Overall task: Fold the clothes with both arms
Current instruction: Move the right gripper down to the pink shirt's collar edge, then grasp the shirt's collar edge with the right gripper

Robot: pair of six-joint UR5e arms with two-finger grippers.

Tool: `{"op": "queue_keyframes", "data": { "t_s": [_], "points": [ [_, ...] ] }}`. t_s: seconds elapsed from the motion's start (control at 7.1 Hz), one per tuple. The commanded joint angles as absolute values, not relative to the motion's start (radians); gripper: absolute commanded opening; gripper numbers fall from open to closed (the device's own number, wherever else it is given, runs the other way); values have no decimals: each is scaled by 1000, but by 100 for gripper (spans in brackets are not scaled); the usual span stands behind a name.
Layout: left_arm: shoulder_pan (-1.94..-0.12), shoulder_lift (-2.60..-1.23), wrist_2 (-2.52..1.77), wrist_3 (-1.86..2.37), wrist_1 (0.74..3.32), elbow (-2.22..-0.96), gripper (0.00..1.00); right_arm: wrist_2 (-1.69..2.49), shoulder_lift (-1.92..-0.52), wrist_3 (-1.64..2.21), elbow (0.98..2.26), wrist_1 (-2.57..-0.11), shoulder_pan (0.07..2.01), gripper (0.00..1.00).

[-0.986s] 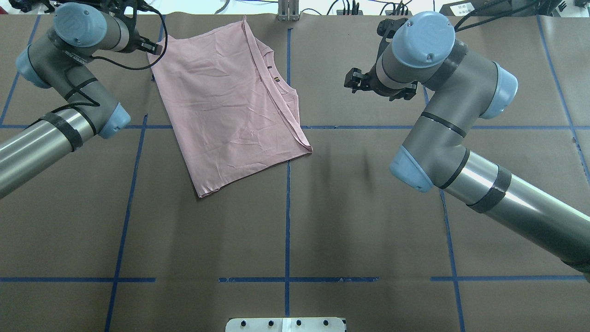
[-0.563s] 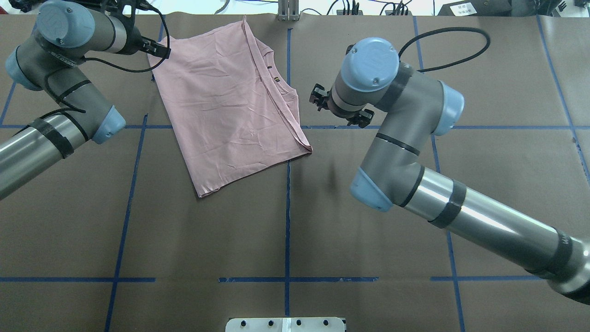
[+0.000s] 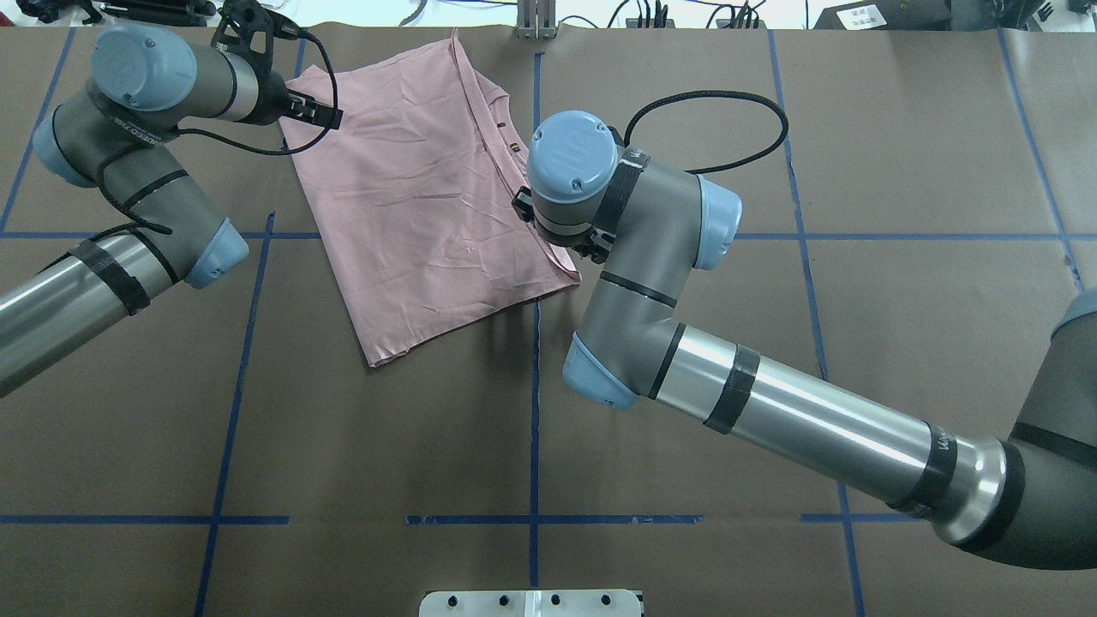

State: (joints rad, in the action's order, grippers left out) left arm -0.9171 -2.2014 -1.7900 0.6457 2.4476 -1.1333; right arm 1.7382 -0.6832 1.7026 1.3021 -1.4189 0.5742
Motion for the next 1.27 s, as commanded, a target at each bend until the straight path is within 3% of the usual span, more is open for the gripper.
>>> {"op": "queue_keyframes", "data": {
  "t_s": [0.0,1.13],
  "points": [
    [-916,-2198,-1790,649,2448,-1137,100,1740,-680,1694,1269,-1419,546,70],
    [-911,-2164,-1790,649,2448,-1173,100,1710,-655,1706,1200,-1307,538,70]
  ]
}}
